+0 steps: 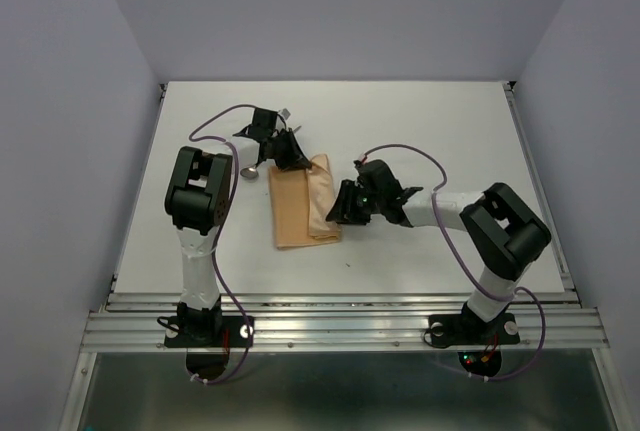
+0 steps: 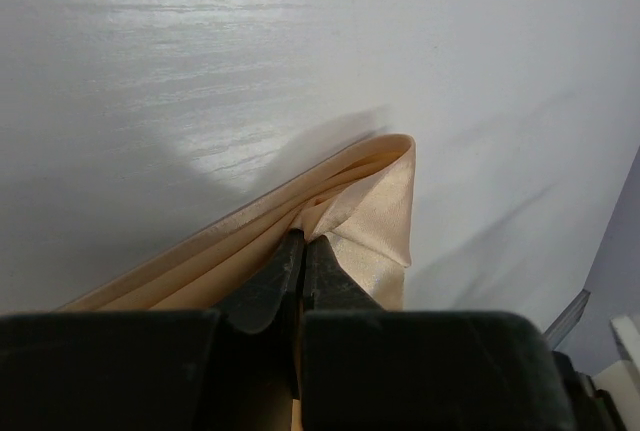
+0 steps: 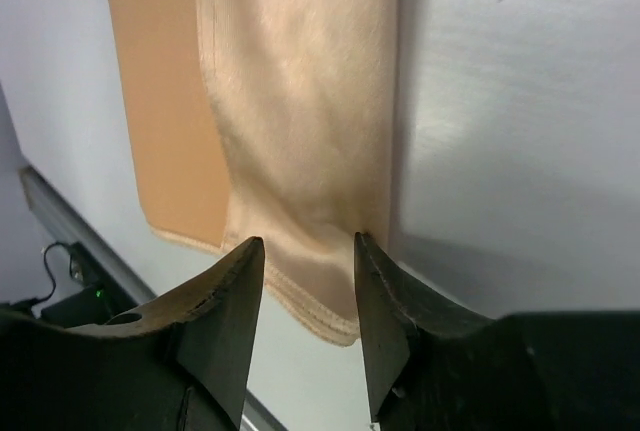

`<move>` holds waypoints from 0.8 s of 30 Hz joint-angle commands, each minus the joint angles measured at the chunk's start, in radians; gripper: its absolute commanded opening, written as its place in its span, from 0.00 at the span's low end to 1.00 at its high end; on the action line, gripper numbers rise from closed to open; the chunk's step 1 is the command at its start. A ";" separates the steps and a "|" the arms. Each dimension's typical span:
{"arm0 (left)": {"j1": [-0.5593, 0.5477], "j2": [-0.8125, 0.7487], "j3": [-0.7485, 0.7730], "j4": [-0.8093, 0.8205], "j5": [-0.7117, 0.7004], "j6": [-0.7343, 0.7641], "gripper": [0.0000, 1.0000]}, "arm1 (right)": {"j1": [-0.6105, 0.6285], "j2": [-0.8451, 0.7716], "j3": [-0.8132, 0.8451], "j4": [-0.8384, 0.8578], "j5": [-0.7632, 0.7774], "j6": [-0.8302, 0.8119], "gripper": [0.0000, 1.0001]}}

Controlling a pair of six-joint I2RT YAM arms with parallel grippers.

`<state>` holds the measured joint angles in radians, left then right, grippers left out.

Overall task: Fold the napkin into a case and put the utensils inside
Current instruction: Smooth out the 2/3-rectangle-folded napkin at the center of the board.

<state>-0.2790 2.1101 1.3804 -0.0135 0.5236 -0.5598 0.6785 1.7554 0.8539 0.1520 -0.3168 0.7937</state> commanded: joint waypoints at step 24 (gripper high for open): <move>0.004 -0.071 -0.055 0.037 -0.002 0.014 0.00 | -0.194 0.401 0.646 -0.187 -0.059 -0.064 0.43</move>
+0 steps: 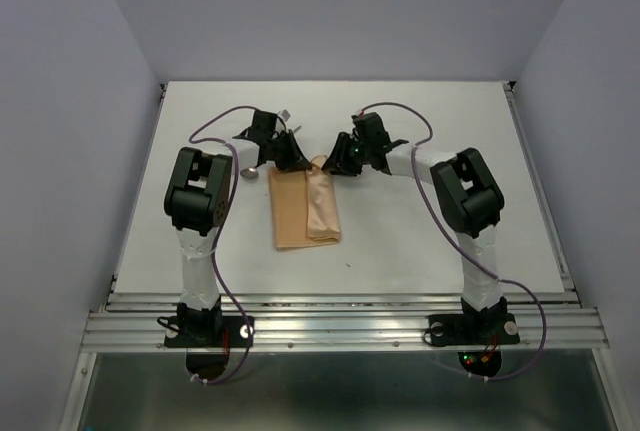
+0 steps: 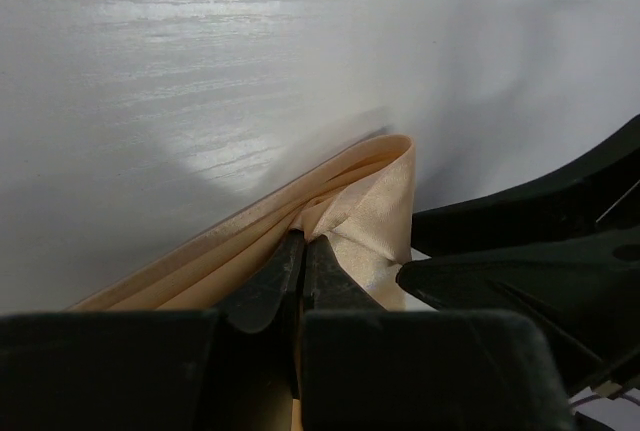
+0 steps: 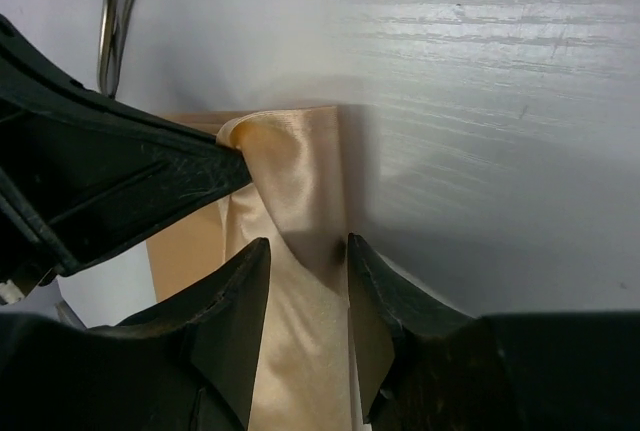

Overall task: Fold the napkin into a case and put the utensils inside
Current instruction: Smooth out the 2/3-rectangle-folded napkin at the center of the board.

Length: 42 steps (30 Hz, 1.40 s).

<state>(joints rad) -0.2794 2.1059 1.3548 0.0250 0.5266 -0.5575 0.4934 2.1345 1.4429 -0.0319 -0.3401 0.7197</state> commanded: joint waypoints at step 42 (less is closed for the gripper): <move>-0.023 -0.086 -0.063 0.030 0.021 0.007 0.00 | -0.061 0.076 -0.163 0.360 -0.160 0.271 0.01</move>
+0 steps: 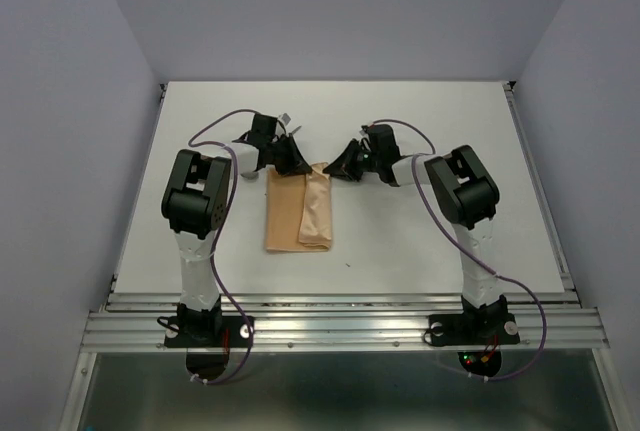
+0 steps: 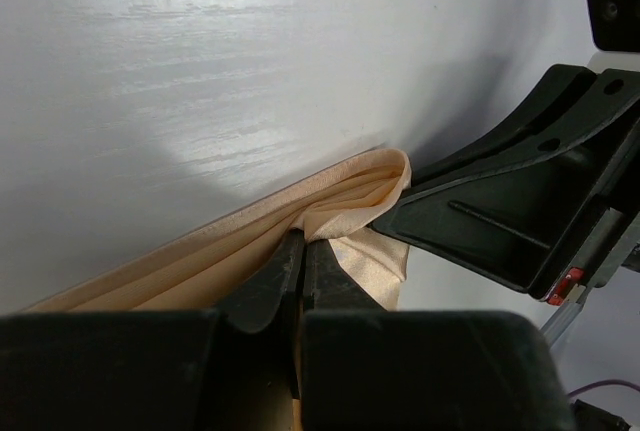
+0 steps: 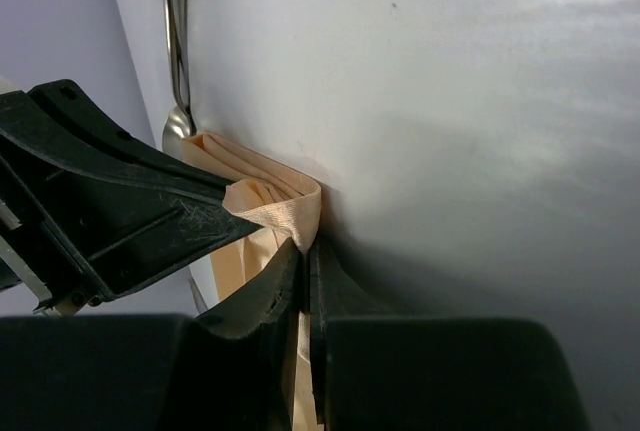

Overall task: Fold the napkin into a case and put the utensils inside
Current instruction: Smooth out the 2/3-rectangle-folded napkin at the center of the board.

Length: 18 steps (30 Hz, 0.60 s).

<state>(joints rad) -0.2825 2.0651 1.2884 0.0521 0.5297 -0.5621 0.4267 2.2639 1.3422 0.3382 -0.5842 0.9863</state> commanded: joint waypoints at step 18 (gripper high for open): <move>-0.066 -0.089 -0.031 -0.024 -0.003 0.025 0.00 | 0.006 -0.199 -0.262 0.065 0.196 0.031 0.29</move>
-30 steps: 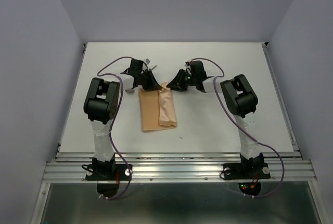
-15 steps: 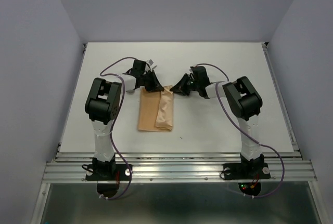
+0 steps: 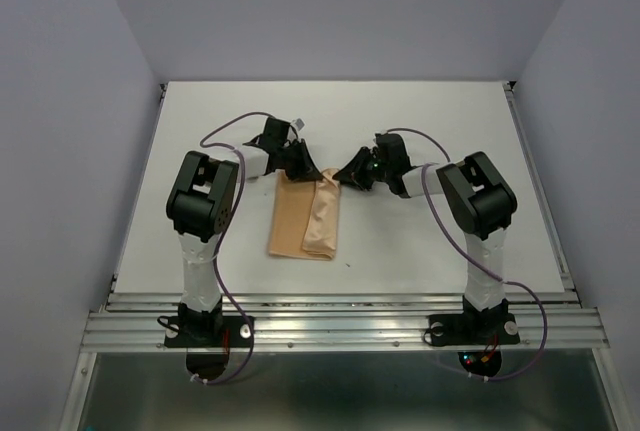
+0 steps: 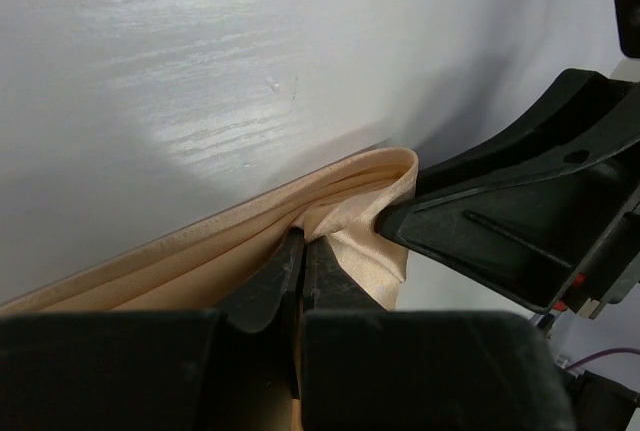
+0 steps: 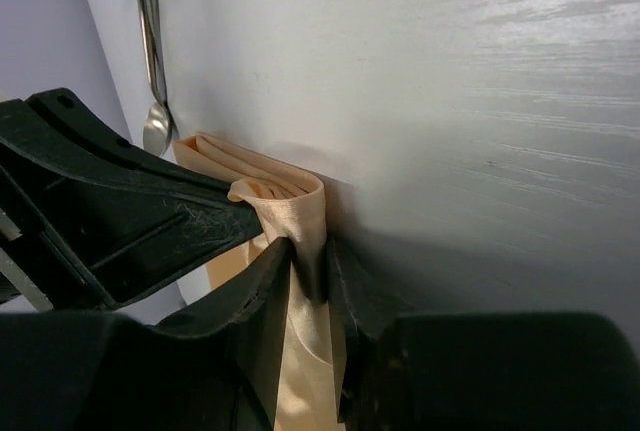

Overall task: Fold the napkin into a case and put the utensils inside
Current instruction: Smooth out the 2/3-rectangle-folded napkin at the center of the board.

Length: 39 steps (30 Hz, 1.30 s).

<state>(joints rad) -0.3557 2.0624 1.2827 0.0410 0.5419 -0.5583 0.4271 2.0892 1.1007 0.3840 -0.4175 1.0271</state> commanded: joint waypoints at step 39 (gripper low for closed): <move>0.009 -0.203 -0.212 0.049 -0.066 -0.005 0.00 | 0.035 0.088 -0.056 0.145 -0.063 0.085 0.37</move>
<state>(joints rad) -0.3511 1.9240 1.0958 0.0734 0.4824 -0.5663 0.4503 2.1456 1.0874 0.5533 -0.4976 1.1164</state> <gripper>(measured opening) 0.088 0.393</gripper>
